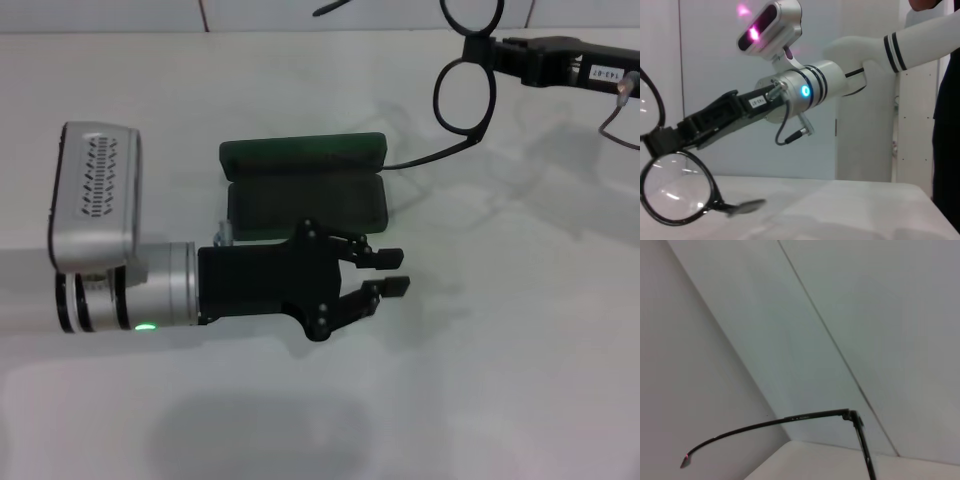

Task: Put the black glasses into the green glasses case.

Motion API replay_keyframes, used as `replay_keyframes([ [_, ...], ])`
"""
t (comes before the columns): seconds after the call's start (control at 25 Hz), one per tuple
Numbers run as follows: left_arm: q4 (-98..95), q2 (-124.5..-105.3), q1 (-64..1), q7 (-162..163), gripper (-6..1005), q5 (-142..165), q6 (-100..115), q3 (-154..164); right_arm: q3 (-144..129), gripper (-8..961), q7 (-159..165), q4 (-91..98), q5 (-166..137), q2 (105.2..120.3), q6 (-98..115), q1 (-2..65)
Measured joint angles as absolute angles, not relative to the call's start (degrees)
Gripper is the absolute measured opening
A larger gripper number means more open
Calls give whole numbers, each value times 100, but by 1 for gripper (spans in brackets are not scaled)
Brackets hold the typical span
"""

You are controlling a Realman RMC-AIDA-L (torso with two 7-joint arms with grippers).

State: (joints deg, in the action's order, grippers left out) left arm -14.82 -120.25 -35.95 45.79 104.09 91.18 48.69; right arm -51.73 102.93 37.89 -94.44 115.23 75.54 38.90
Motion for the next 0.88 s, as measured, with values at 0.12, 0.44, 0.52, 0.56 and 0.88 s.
replay_keyframes([
  [0.12, -1457, -12036, -3647, 4583, 251, 10397, 9014, 4869, -5189, 81, 10291, 3733, -9462, 11523, 7666, 3941],
  [0.44, -1400, -12044, -3714, 4591, 33, 10384, 8913, 4869, -5497, 82, 10288, 3704, -9486, 11522, 8009, 4054],
  [0.52, -1398, -12043, -3734, 4590, 0, 10377, 8912, 4869, -5664, 82, 10288, 3703, -9486, 11523, 8002, 4074],
  [0.56, -1398, -12043, -3740, 4590, 0, 10375, 8912, 4868, -5756, 82, 10283, 3701, -9486, 11525, 7977, 4084],
  [0.88, -1397, -12040, -3761, 4603, 1, 10086, 8912, 4860, -6015, 81, 10140, 3499, -9495, 11538, 7885, 4141],
])
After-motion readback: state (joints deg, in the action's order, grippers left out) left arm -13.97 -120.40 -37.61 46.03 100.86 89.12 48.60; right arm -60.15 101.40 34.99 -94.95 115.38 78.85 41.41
